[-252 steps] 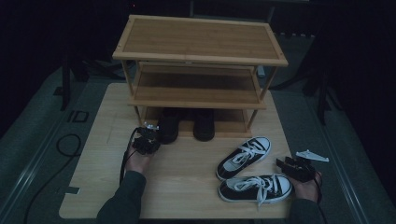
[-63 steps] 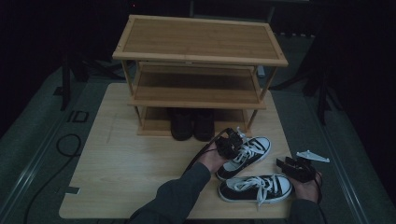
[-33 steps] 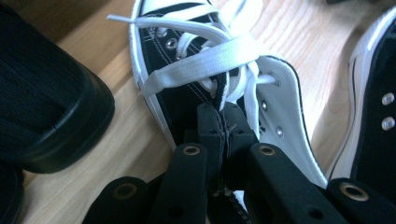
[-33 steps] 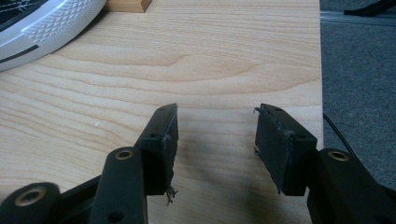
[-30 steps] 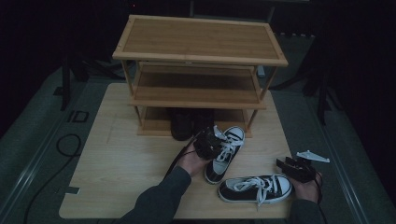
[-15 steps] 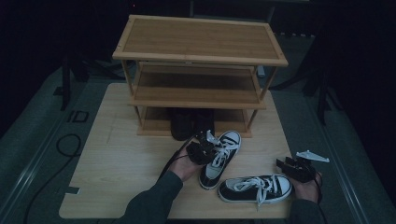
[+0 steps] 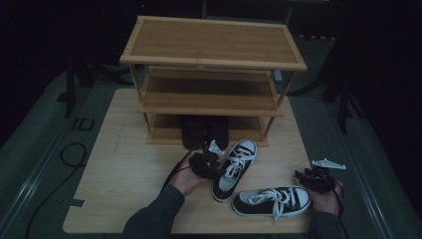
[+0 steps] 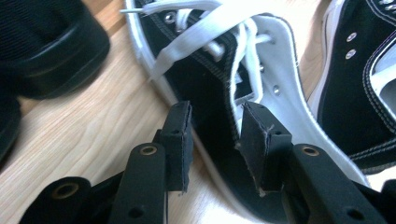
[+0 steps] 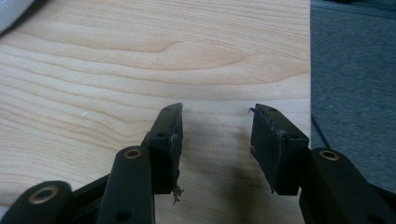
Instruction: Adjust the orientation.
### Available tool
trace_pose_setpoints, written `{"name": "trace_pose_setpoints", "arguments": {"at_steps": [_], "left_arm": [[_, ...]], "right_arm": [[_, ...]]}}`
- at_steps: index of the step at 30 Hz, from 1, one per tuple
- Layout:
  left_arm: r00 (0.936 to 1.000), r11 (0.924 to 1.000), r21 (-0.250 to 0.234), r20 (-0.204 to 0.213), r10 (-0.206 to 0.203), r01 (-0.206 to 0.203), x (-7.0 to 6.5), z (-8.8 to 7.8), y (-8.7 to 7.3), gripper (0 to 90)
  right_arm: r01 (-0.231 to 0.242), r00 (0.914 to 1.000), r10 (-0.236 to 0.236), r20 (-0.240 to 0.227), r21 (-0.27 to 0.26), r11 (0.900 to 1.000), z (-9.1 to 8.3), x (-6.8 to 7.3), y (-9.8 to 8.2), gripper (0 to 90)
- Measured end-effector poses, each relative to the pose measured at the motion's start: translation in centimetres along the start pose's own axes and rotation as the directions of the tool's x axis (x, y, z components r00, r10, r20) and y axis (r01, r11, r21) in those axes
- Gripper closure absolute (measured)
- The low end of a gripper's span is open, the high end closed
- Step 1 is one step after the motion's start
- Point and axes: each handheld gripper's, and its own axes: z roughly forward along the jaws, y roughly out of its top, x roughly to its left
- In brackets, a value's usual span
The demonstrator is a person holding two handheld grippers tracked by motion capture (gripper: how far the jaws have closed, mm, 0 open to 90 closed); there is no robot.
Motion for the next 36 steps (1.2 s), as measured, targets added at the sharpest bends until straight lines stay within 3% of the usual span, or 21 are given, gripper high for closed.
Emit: {"name": "trace_pose_setpoints", "arguments": {"at_steps": [7,14,20,25,31,36], "left_arm": [[0.9990,0.9995,-0.004,-0.033,-0.030,0.030,1.1,-1.1,-1.1,61.9],[0.9959,0.9976,-0.016,-0.059,-0.068,0.067,2.1,-1.7,-2.2,61.8],[0.9953,0.9973,-0.010,-0.063,-0.073,0.073,2.5,-1.7,-2.6,61.3],[0.9929,0.9956,-0.018,-0.075,-0.093,0.092,2.8,-1.9,-2.9,60.7],[0.9920,0.9950,-0.012,-0.078,-0.100,0.099,3.0,-1.8,-3.3,60.2],[0.9901,0.9934,-0.016,-0.081,-0.114,0.113,3.2,-1.9,-3.7,60.1]], "right_arm": [[0.009,1.0000,-0.009,-0.001,0.001,1.000,-0.3,0.2,0.5,53.2],[0.040,0.9986,-0.038,-0.037,0.059,0.997,0.1,0.2,0.9,54.9],[0.100,0.9942,-0.095,-0.049,0.107,0.989,0.1,0.4,1.4,56.5],[0.148,0.9882,-0.141,-0.059,0.115,0.982,-0.6,0.7,2.0,54.9],[0.164,0.9850,-0.156,-0.073,0.125,0.978,-1.5,1.1,2.7,52.8],[0.178,0.9802,-0.164,-0.110,0.123,0.976,-2.8,1.7,2.9,54.7]]}}
